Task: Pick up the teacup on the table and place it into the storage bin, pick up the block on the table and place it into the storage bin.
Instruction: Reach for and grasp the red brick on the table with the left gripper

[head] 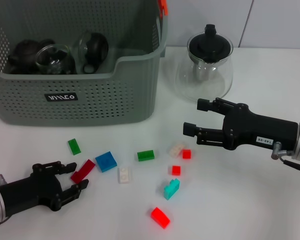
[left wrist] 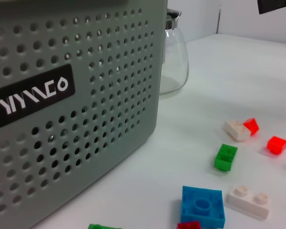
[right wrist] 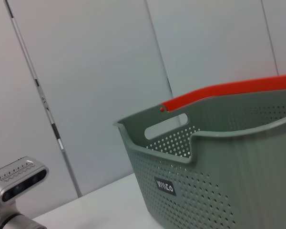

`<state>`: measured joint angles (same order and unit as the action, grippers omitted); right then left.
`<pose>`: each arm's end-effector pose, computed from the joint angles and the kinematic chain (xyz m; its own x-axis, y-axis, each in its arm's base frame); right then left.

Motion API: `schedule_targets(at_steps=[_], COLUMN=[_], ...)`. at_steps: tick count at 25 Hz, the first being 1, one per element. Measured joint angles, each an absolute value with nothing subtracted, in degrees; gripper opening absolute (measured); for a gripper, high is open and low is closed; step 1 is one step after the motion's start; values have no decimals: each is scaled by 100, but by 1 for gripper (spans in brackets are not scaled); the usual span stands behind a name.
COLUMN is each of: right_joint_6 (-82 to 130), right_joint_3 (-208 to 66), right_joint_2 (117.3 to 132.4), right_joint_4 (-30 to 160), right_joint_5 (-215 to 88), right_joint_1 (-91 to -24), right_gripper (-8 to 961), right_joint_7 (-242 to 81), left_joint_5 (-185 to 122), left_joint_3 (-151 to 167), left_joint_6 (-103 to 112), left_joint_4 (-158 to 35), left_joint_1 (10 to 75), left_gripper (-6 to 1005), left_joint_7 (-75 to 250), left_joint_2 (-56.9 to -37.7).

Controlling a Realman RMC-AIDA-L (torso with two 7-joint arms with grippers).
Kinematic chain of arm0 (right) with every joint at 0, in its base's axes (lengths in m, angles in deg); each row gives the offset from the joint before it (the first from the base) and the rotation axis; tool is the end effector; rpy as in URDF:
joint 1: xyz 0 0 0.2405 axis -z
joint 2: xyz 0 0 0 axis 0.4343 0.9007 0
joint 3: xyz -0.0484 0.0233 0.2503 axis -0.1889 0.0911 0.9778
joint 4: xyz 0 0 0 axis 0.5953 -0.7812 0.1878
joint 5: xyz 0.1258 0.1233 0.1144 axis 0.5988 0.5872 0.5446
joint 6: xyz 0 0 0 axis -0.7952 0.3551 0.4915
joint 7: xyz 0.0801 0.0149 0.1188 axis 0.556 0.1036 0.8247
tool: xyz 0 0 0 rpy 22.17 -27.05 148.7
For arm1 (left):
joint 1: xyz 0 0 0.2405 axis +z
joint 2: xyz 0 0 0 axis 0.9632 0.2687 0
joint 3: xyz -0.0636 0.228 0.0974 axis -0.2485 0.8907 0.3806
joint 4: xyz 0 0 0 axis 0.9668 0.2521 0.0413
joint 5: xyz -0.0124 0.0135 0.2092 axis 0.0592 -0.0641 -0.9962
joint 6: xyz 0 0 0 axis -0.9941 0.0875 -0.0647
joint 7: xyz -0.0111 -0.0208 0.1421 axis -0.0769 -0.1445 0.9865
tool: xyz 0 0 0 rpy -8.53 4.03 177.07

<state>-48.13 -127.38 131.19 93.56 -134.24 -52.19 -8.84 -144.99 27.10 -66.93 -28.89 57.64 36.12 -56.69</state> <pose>0.2402 0.3221 -0.0374 0.6955 -0.3180 -0.6444 -0.4811 -0.8722 -0.0888 -0.3625 0.2477 -0.0302 0.8716 0.3172 0.3738 0.4680 -0.7652 -0.4421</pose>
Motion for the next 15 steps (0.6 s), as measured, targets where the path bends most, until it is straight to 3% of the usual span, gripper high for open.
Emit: schedule_targets(at_steps=[8, 15], right_joint_6=[-4813, -4822], right_joint_3=[-12737, -12737], right_joint_2=[13111, 13111], right_joint_4=[9355, 9358], right_joint_5=[-13424, -13424], right_joint_1=[-5211, -5207], right_gripper=[944, 944], right_joint_7=[-884, -884], left_joint_5=[-14457, -14462], left_joint_3=[2686, 2690], left_joint_6=[-6664, -6603], left_joint_4=[-2841, -2713], left_joint_1=[5739, 5728], left_gripper=[508, 315], left_joint_7=[3339, 3062], left_joint_2=[-5661, -5656])
